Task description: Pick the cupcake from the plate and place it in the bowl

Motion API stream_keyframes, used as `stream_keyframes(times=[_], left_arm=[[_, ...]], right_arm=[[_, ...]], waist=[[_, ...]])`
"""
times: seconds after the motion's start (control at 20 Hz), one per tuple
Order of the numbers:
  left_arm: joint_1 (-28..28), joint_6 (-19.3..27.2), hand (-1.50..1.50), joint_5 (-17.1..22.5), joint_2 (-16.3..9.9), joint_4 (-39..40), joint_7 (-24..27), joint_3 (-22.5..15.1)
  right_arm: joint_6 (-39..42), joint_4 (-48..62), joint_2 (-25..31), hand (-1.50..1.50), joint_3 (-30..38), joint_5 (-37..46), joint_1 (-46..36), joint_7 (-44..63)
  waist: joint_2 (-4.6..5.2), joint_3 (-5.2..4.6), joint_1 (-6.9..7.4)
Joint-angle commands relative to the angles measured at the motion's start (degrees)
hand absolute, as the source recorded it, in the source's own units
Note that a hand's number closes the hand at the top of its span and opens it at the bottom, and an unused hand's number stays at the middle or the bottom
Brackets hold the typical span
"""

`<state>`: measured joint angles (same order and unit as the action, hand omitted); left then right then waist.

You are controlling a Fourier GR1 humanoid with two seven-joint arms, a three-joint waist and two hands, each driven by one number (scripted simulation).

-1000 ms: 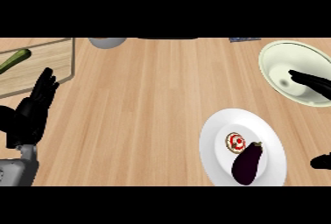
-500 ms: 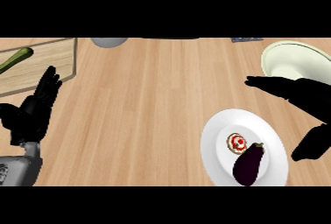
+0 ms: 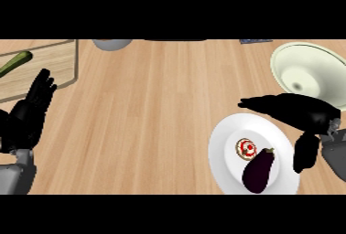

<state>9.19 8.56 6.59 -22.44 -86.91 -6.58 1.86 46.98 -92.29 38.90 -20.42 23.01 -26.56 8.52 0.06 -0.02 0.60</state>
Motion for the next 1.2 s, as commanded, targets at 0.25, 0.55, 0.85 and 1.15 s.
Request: stream_keyframes(times=[0.25,0.55,0.85,1.15], left_arm=[[-1.85,-0.01,0.00,-2.39,2.43,-2.56,-0.59,-0.18],[-2.43,-3.50,0.00,-0.80,0.63,-3.69,-1.90,2.82],[0.75,-2.19,0.00,-4.70,4.13,-0.10,-0.82,2.11],[-1.38,-1.54,0.00,-6.70,6.30,-4.66,-2.71,2.15]], right_arm=[[-6.98,0.65,-3.56,-1.50,-3.65,14.06,1.77,-5.65],[-15.31,5.60,-8.37,-1.50,-6.33,22.71,4.84,-8.99],[-10.24,7.13,-8.28,-1.50,-3.64,25.68,6.62,-11.96],[-12.40,8.10,-12.15,-1.50,-2.73,31.19,9.65,-12.69]], waist=[[-0.04,0.06,-0.16],[-0.03,0.05,-0.13],[-0.04,0.03,-0.52],[-0.08,0.03,-0.44]])
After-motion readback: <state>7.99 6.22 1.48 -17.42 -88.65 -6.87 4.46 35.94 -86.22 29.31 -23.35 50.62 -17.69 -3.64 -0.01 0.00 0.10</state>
